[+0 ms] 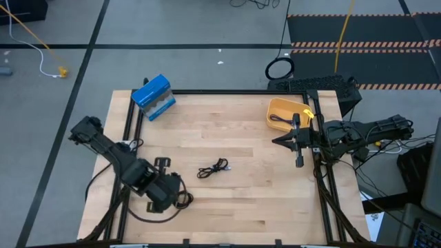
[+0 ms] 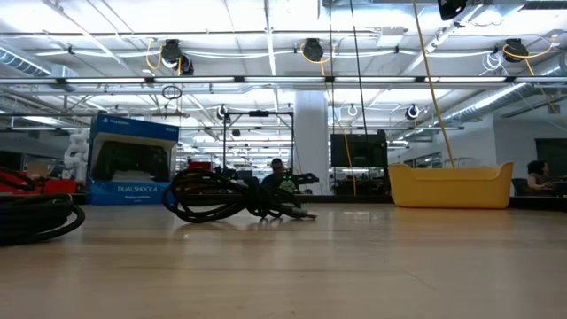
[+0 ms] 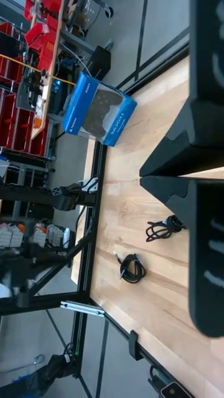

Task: Pick and place USB-C Cables
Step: Put the bottom charger cable into the yellow bin

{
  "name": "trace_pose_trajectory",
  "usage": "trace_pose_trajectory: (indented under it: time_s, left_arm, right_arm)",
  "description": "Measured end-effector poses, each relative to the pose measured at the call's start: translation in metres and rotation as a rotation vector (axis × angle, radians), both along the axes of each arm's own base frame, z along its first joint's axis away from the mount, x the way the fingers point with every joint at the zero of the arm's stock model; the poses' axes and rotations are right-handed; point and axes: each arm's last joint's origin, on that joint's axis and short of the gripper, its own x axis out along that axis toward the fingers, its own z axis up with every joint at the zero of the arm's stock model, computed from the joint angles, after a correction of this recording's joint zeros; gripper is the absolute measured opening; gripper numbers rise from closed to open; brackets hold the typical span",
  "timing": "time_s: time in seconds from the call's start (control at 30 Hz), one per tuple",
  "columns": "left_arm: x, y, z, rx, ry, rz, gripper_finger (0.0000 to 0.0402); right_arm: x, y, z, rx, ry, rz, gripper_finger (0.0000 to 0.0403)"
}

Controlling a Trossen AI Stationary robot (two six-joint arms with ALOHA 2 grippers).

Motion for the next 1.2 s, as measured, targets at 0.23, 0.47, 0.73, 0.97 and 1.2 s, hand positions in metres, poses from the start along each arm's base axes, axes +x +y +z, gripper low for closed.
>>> trace_pose_trajectory:
  time_s: [0.23,0.47,0.73,0.97,1.2]
  left_arm:
    - [0.011,0.007,-0.045,-0.004,0.011,0.072,0.0008]
    - [0.013,0.014,-0.087,-0.018,0.009,0.134,0.0048]
    - [0.013,0.024,-0.124,-0.061,-0.007,0.265,0.0092]
    - [0.017,0.021,-0.14,-0.182,-0.075,0.23,0.0152]
    - [0.013,0.024,-0.148,-0.139,-0.075,0.223,0.0234]
  right_arm:
    - [0.0,0.0,0.0,-0.004,0.0,0.001,0.0]
    - [0.0,0.0,0.0,-0.02,0.0,0.004,0.0]
    - [0.0,0.0,0.0,-0.022,0.0,0.004,0.0]
    - [0.0,0.0,0.0,-0.022,0.0,0.004,0.0]
    - [0.0,0.0,0.0,-0.022,0.001,0.004,0.0]
